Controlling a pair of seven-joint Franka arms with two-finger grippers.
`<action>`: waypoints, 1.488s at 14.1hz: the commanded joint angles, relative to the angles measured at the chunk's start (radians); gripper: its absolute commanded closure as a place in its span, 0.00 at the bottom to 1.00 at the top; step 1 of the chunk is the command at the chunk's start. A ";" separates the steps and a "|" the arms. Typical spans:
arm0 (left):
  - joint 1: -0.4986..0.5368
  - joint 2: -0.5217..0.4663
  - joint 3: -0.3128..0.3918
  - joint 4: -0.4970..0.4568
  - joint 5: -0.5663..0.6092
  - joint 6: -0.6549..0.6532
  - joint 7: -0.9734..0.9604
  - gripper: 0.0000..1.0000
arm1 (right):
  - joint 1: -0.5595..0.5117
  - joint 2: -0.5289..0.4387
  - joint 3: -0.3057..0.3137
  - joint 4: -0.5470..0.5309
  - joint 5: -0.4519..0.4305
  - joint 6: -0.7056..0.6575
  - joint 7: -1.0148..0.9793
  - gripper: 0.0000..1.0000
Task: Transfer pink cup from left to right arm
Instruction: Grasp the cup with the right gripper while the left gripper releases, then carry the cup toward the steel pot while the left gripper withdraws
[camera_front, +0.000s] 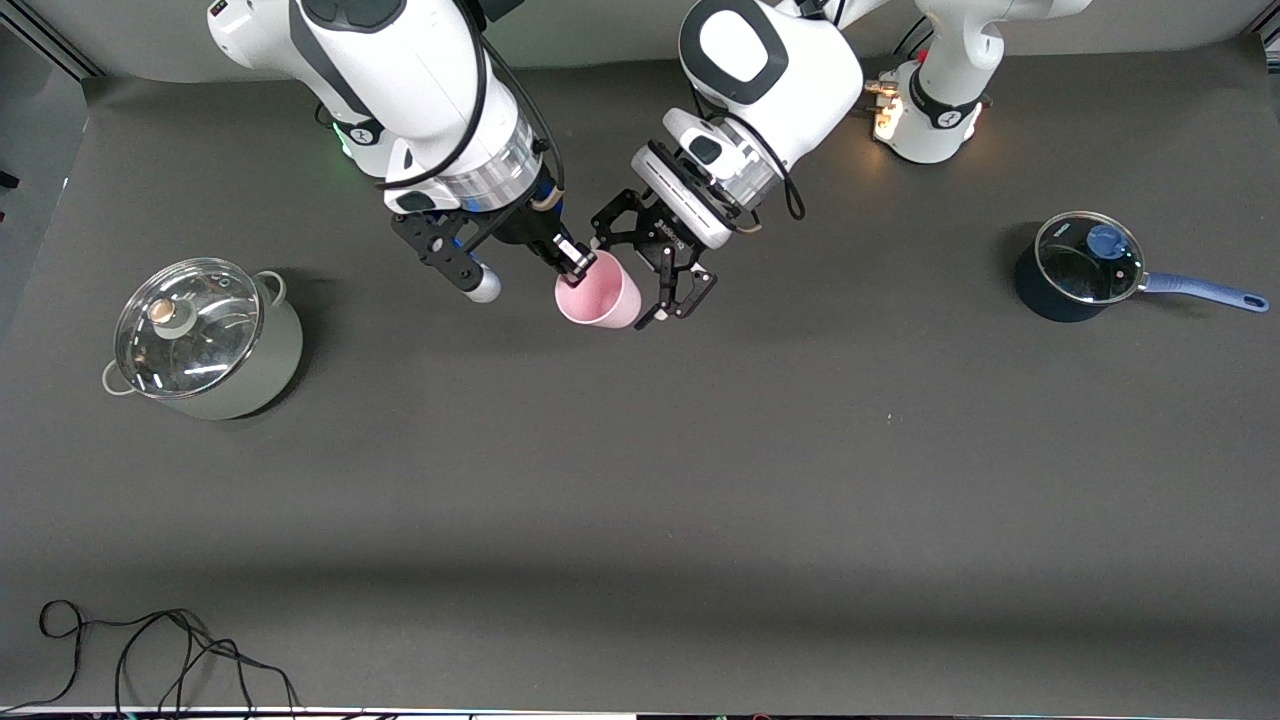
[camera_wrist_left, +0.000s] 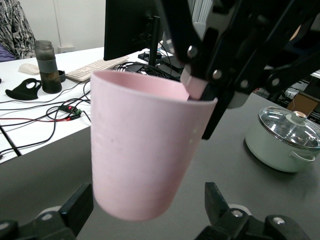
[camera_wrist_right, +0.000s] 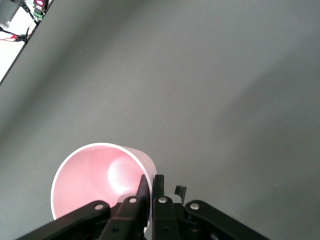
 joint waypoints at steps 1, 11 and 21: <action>0.002 -0.008 0.011 -0.016 -0.012 0.012 -0.017 0.01 | -0.038 0.011 -0.002 0.036 -0.011 -0.007 -0.083 1.00; 0.205 0.062 0.072 -0.065 -0.009 -0.164 -0.022 0.00 | -0.366 -0.101 -0.012 -0.116 -0.011 -0.131 -0.839 1.00; 0.437 0.045 0.063 -0.161 0.113 -0.605 -0.130 0.00 | -0.406 -0.175 -0.246 -0.441 -0.069 -0.006 -1.344 1.00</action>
